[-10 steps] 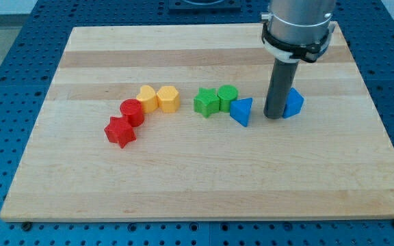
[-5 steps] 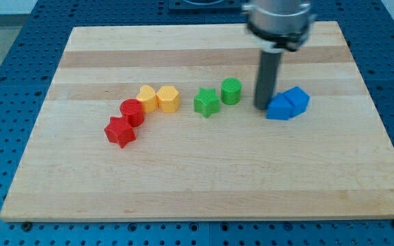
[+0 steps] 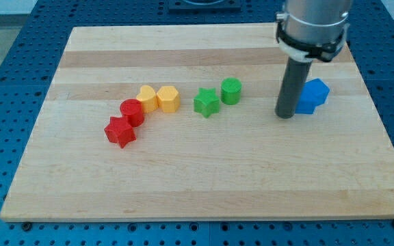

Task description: Move the blue blocks to the center right

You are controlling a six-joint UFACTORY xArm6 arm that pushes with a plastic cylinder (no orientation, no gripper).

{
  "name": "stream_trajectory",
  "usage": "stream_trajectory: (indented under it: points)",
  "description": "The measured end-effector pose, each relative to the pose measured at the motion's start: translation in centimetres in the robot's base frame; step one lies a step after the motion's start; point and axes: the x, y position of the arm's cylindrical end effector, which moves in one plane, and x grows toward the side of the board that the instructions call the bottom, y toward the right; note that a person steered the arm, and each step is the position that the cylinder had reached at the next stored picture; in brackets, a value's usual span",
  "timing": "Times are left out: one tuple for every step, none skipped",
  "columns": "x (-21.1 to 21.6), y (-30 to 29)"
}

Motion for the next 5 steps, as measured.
stream_trajectory:
  points:
    - [0.6,1.4]
    - [3.6,-2.0]
    - [3.0,-6.7]
    - [0.7,-7.7]
    - [-0.2,-4.7]
